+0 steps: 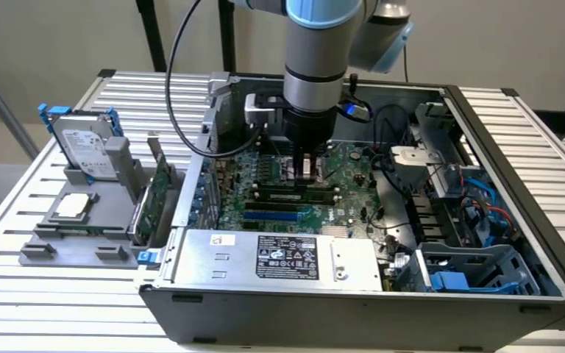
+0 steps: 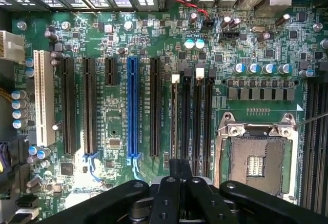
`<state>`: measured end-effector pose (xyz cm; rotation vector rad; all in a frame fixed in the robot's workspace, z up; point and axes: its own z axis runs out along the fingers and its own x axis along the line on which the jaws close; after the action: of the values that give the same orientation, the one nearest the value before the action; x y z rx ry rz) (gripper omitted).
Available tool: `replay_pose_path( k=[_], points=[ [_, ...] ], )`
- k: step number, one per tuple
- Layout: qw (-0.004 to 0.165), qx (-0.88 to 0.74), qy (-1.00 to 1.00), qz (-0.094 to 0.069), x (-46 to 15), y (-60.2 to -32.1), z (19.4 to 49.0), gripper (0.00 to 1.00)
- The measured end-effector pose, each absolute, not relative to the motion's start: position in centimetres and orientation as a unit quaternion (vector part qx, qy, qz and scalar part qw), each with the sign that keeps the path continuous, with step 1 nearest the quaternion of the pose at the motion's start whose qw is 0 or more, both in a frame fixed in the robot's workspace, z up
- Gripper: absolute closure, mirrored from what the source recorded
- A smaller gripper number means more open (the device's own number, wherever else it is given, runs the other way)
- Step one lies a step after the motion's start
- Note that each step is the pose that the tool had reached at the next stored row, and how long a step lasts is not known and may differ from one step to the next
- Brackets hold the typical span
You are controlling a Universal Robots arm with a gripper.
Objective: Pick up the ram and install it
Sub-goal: 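Press down the ram until it locks into place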
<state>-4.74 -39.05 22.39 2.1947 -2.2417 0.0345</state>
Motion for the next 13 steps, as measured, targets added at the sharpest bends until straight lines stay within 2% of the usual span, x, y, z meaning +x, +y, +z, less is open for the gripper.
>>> replay_pose_path(
  k=[7,13],
  points=[
    [0.002,0.699,-0.715,0.01,-4.7,-39.0,24.7,1.0],
    [0.002,0.7,-0.715,0.01,-4.7,-39.0,24.8,1.0]
  ],
)
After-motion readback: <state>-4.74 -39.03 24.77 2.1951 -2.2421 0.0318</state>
